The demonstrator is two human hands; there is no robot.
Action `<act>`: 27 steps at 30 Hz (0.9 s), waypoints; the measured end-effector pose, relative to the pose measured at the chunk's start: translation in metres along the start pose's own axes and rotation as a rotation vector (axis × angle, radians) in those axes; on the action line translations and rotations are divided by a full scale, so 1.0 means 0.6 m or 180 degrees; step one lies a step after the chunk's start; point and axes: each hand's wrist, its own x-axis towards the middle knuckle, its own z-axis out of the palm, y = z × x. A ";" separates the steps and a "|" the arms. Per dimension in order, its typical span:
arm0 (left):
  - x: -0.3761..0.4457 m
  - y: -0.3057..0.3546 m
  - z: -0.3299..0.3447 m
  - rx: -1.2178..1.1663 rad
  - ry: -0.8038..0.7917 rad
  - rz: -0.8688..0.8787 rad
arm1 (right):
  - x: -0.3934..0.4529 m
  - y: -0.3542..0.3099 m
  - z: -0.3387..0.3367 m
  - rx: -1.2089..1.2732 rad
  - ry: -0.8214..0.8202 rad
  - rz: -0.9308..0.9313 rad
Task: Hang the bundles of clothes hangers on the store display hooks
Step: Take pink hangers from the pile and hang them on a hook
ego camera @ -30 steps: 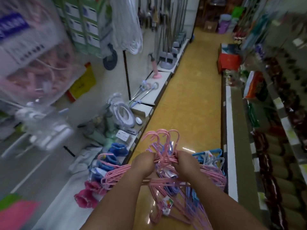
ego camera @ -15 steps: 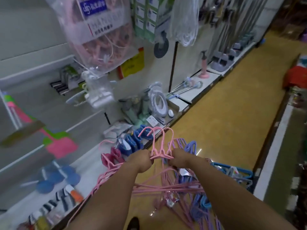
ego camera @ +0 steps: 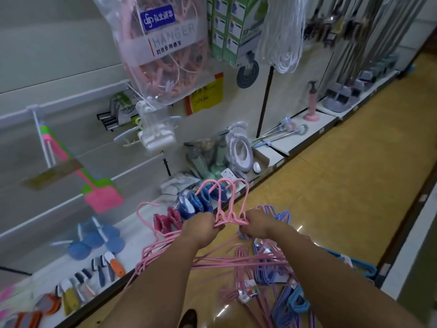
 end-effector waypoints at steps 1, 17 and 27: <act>-0.002 0.002 -0.001 -0.0047 0.0027 -0.0005 | -0.003 -0.002 -0.002 0.0034 0.0081 -0.0041; -0.046 -0.037 -0.037 -0.0152 0.0416 -0.0428 | -0.057 0.047 0.038 -0.1405 0.3016 -0.0973; -0.065 -0.054 -0.075 -0.0451 0.0595 -0.0677 | -0.046 0.042 0.116 -0.1853 0.1565 -0.0654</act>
